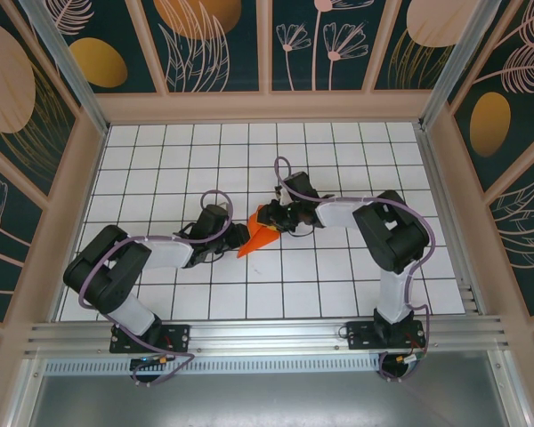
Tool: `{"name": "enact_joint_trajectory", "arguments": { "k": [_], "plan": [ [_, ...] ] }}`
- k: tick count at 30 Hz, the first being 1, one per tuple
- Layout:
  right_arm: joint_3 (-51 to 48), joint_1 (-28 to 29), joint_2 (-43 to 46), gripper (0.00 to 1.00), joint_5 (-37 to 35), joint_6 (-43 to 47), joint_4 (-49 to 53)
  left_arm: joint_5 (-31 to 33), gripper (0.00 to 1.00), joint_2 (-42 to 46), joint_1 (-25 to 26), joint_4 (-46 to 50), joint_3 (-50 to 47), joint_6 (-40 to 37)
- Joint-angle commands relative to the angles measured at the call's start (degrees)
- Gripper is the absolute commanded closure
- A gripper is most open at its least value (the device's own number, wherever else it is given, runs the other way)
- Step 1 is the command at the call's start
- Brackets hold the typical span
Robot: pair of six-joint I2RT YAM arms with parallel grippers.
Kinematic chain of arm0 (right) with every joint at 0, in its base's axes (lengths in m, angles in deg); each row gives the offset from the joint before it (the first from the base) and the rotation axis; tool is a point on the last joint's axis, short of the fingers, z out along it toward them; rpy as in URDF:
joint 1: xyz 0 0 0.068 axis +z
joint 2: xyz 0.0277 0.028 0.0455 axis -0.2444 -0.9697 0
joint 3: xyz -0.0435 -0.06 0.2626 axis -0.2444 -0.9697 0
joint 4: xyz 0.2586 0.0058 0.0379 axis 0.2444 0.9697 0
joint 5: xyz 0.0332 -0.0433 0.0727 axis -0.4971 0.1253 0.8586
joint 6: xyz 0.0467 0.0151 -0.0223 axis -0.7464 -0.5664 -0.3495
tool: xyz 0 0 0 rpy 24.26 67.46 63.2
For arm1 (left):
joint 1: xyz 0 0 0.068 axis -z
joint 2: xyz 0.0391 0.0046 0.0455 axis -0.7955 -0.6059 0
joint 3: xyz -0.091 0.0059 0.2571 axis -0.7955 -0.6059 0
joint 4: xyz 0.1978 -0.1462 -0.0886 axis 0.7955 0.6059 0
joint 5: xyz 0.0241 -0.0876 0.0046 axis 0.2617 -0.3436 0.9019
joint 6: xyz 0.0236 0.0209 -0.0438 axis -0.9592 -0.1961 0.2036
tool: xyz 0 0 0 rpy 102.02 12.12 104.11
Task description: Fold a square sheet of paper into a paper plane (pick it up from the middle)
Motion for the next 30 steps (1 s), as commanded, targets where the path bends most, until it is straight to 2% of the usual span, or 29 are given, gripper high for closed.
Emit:
{"name": "enact_joint_trajectory", "arguments": {
  "k": [1,5,9,14,17,23,25,30],
  "plan": [
    [0.0,0.6,-1.6,0.71,1.6,0.1,-2.9,-2.6,0.67,-1.2,0.1,-1.8,0.7,0.8],
    [0.0,0.6,-2.3,0.78,1.7,0.1,-3.9,-2.7,0.67,-0.9,0.0,-2.4,0.6,1.3],
    [-0.1,0.5,-2.5,0.90,1.6,0.3,-5.1,-2.8,0.64,0.6,-0.1,-2.3,0.5,1.7],
    [-0.6,-0.5,0.4,0.99,1.9,2.5,-6.8,-3.3,0.46,5.1,-1.1,-1.9,-0.2,2.2],
    [-1.7,-2.3,3.3,1.00,3.9,3.8,-8.8,-4.5,0.38,9.3,-2.5,-2.4,-1.3,2.6],
    [-3.5,-7.1,8.7,1.00,10.9,5.1,-12.8,-7.8,0.08,20.3,-5.5,-4.2,-4.4,2.3],
    [-3.5,-8.5,9.8,1.00,13.3,4.4,-14.0,-9.9,0.02,23.3,-6.0,-5.3,-4.8,2.0],
    [-2.0,-9.7,11.5,1.00,17.6,3.5,-14.8,-15.1,0.02,25.4,-6.6,-8.5,-4.3,3.7]
  ]
}}
